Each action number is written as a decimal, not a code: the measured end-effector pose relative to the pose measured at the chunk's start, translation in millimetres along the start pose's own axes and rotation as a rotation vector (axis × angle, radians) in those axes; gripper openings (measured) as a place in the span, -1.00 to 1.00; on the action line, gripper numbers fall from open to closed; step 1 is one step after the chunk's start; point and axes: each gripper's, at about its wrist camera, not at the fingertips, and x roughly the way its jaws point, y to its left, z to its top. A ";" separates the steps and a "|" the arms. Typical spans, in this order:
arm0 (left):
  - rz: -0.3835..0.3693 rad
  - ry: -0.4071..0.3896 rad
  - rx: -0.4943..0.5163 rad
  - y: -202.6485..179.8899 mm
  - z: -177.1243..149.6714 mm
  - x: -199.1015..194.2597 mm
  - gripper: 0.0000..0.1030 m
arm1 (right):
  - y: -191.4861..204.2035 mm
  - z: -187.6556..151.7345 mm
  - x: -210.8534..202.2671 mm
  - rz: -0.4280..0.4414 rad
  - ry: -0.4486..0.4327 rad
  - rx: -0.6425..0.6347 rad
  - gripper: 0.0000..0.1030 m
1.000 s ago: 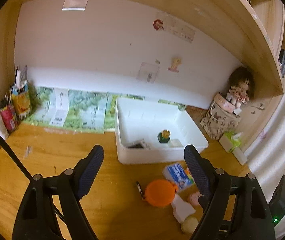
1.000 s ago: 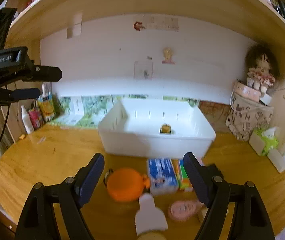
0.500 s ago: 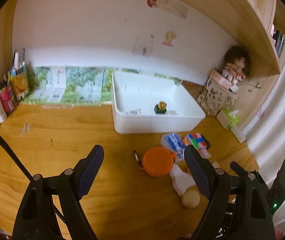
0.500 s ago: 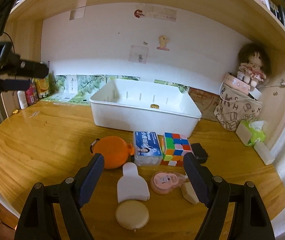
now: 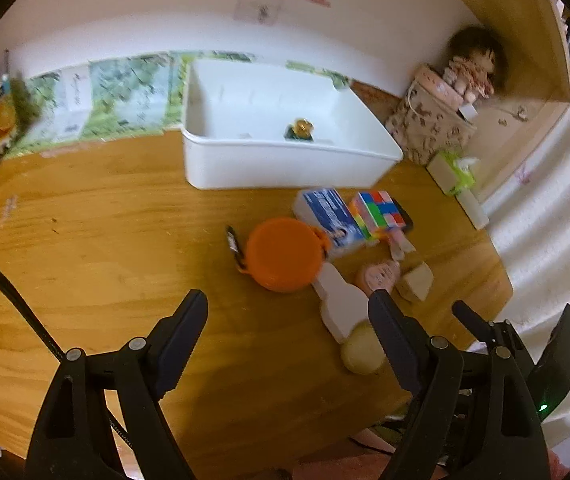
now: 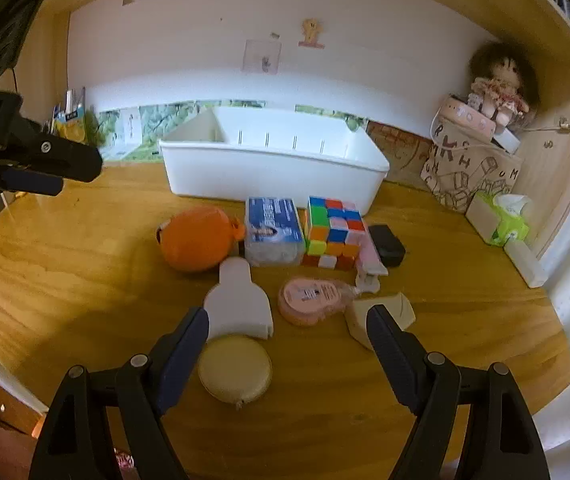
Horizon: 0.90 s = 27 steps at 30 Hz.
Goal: Organize rigid objects
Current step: 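Withdraw both grippers from the bin back toward the remaining items, then grasp the beige round compact with the left gripper while the right gripper grasps the beige triangular pouch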
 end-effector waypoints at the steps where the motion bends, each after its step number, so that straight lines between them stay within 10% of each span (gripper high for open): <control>1: -0.005 0.014 -0.001 -3.6 -0.1 3.2 0.65 | -1.2 -1.6 0.9 0.002 0.008 -0.005 0.59; 27: 0.182 0.345 -0.257 -76.2 -23.4 107.0 0.65 | -99.4 -4.8 68.2 0.214 0.143 -0.198 0.59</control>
